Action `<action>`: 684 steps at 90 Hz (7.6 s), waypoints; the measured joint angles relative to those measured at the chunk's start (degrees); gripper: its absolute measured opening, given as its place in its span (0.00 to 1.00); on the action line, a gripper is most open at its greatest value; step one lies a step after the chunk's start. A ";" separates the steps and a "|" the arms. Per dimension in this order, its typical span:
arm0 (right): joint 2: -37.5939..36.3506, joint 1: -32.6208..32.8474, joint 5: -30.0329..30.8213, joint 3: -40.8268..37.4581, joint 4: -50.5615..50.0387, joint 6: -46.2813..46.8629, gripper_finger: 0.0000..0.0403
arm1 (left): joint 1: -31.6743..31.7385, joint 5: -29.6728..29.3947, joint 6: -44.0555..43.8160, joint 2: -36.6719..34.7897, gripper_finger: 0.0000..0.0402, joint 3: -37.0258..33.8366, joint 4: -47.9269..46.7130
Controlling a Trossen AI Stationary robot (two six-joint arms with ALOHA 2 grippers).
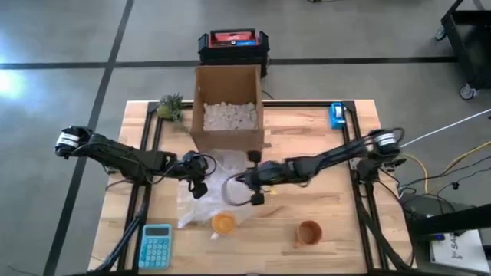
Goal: Wrap mug
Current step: Wrap the orange mug with bubble wrap
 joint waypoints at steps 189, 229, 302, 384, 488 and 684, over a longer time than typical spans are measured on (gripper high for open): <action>-24.00 -0.57 7.87 -21.17 -25.65 19.84 0.00 | -2.75 21.06 -0.02 15.68 0.00 8.55 -2.19; -26.07 -1.02 13.35 -20.73 -66.25 37.33 0.00 | -2.73 19.12 -1.60 15.15 0.00 4.08 -2.13; -23.22 -1.59 -8.35 -18.90 -21.89 15.97 0.00 | -2.78 13.23 2.12 9.64 0.00 2.30 18.45; -32.25 -1.74 6.06 -14.51 -66.25 32.72 0.00 | -2.73 15.41 -1.57 16.12 0.00 0.70 7.23; -13.19 -0.49 -31.96 -16.87 -7.99 23.01 0.00 | -2.62 5.90 -2.84 5.62 0.00 -1.75 8.68; -12.13 28.90 -20.83 4.49 -63.05 61.97 0.32 | -2.80 3.52 -3.30 6.80 0.00 -1.16 9.15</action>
